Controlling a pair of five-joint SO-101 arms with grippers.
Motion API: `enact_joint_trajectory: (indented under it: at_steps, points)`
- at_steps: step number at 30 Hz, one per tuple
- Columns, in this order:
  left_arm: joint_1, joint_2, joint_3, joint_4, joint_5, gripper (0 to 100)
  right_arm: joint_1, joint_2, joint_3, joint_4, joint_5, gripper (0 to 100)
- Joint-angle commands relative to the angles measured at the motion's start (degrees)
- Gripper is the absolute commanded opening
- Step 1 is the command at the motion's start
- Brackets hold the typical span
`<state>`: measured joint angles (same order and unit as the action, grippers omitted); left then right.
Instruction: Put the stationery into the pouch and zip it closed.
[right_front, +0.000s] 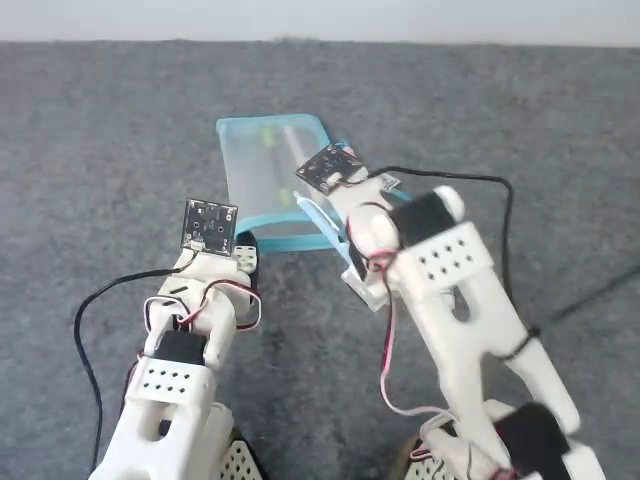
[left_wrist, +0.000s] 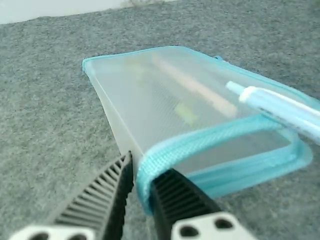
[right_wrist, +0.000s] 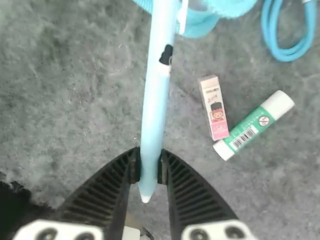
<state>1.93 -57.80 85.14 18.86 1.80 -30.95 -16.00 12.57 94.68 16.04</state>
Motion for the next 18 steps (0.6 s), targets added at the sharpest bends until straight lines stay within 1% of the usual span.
enact_joint_trajectory:
  at_steps: [1,4,6,9,11,15,18]
  points:
    - [0.5,-0.1,-0.3,-0.9,0.4,1,-0.6,2.1,-5.1,0.4,-0.8,0.8]
    - [0.5,-0.1,-0.3,-0.9,0.4,1,-0.5,0.2,-5.7,1.3,-0.7,0.8]
    - [0.5,-0.1,-0.3,-0.9,0.4,1,-0.5,-3.9,-5.6,1.9,-0.7,0.8]
    - [0.5,-0.1,-0.4,-0.9,0.4,1,-0.6,-11.6,-5.0,5.5,-0.4,0.7]
    - [0.5,-0.1,-0.4,-0.9,0.4,1,-0.8,-16.0,-3.4,8.0,3.3,0.7]
    - [0.5,-0.1,-0.4,-0.9,0.4,1,-0.5,-22.4,5.3,8.1,9.8,0.7]
    - [0.5,-0.1,-0.4,-1.0,0.4,1,-0.4,-22.2,9.3,7.8,9.8,0.7]
